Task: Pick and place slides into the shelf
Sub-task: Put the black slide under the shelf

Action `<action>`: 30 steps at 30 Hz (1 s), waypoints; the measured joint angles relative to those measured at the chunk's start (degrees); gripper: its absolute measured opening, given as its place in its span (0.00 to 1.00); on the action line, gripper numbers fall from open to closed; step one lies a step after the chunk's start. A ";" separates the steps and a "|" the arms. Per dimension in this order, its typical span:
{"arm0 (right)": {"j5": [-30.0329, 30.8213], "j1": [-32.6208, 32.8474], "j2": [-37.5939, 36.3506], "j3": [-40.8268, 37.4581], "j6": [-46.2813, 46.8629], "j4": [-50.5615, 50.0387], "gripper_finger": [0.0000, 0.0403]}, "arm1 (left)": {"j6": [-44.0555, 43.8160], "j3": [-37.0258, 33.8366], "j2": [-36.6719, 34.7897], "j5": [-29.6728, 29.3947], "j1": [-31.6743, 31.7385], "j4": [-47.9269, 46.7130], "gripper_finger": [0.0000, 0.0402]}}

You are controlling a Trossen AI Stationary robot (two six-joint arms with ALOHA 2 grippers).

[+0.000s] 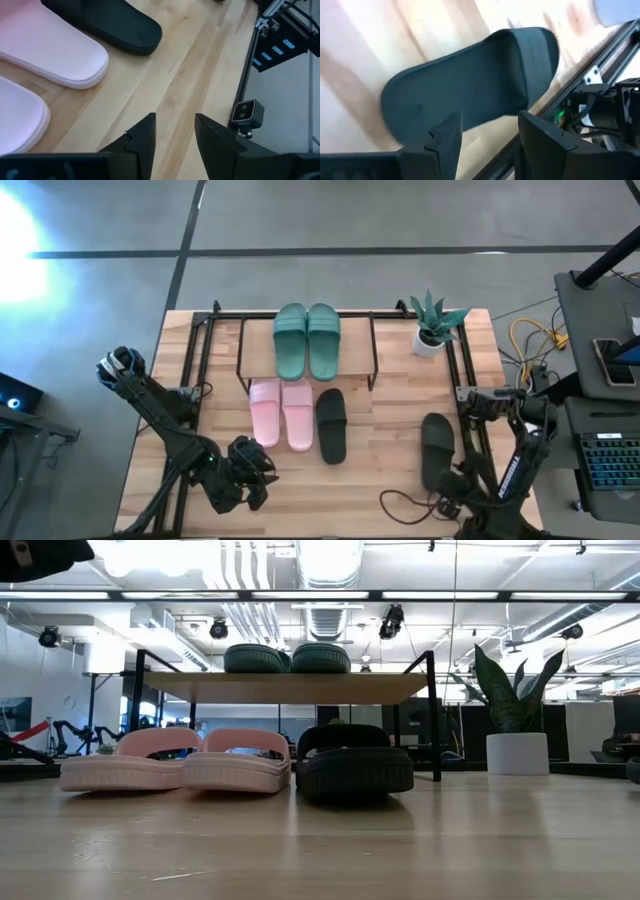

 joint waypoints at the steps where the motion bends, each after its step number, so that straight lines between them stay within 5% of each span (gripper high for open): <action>1: 0.20 0.00 0.00 -0.82 0.66 -0.02 0.46 | 0.00 0.00 0.00 0.00 0.00 0.09 0.30; 13: 2.78 -1.89 -5.03 -10.58 4.57 0.80 0.46 | -1.51 0.00 0.00 0.00 0.00 1.05 0.30; 21: 2.99 -5.96 -12.52 -20.42 -7.44 13.28 0.46 | -1.66 0.00 0.00 -0.01 0.07 1.06 0.30; 30: 5.94 -10.95 -12.78 -25.44 -11.15 11.09 0.46 | -1.70 0.00 0.00 0.00 0.07 1.84 0.30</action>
